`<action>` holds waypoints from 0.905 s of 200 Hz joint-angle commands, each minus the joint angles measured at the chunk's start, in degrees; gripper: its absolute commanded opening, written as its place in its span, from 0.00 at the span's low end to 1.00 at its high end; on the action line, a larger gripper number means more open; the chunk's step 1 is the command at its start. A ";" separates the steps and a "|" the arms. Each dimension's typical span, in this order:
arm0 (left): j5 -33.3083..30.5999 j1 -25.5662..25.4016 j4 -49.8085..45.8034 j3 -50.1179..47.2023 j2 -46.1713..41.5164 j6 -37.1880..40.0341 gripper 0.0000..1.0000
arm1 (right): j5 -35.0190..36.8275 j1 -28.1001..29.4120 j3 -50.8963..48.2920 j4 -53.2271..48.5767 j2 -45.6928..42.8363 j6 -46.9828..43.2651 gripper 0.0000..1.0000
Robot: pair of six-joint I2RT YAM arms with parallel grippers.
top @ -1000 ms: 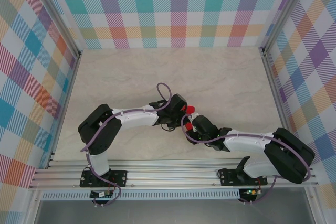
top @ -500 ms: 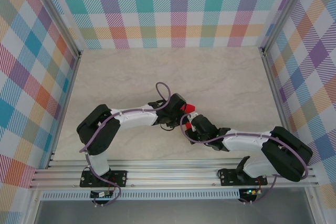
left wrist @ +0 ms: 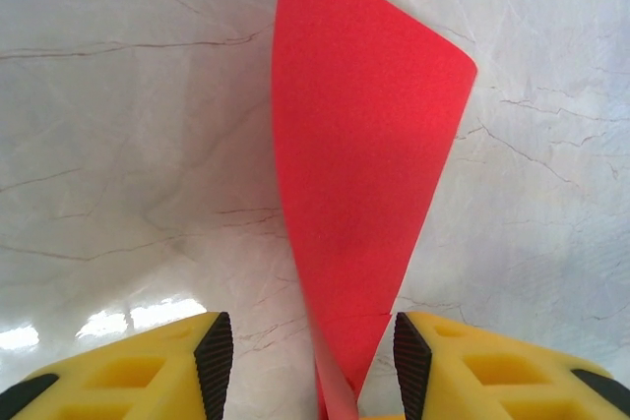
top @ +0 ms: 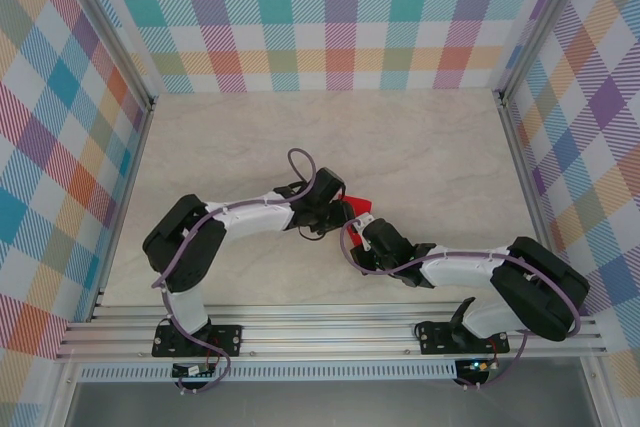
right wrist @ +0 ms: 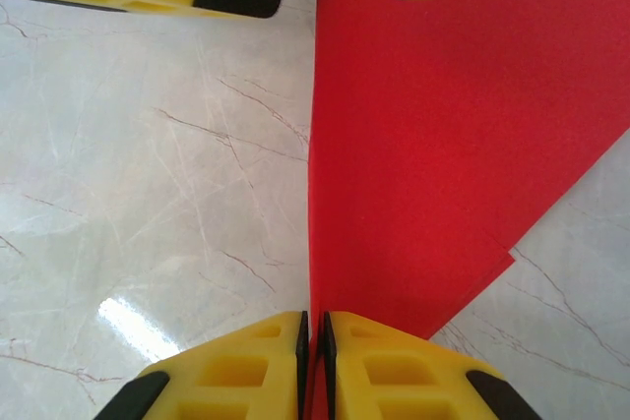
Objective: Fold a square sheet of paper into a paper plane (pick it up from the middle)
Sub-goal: Fourth fold the wing at the center of the table.
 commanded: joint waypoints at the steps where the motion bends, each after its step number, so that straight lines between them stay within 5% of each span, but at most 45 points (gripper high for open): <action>1: 1.58 0.91 -1.59 2.60 2.52 2.34 0.49 | -0.51 0.46 1.28 0.48 0.66 -1.23 0.15; 21: 2.70 1.10 -1.83 3.57 4.16 2.73 0.47 | -0.52 0.41 1.17 0.41 0.54 -1.11 0.15; 87: 2.58 1.09 -6.00 5.32 5.00 3.20 0.04 | 0.24 0.41 2.72 -3.66 -0.99 -0.24 0.22; 181: 2.56 0.33 -5.24 4.51 4.34 0.72 0.01 | 2.22 0.51 7.03 -7.92 -0.42 -1.08 0.34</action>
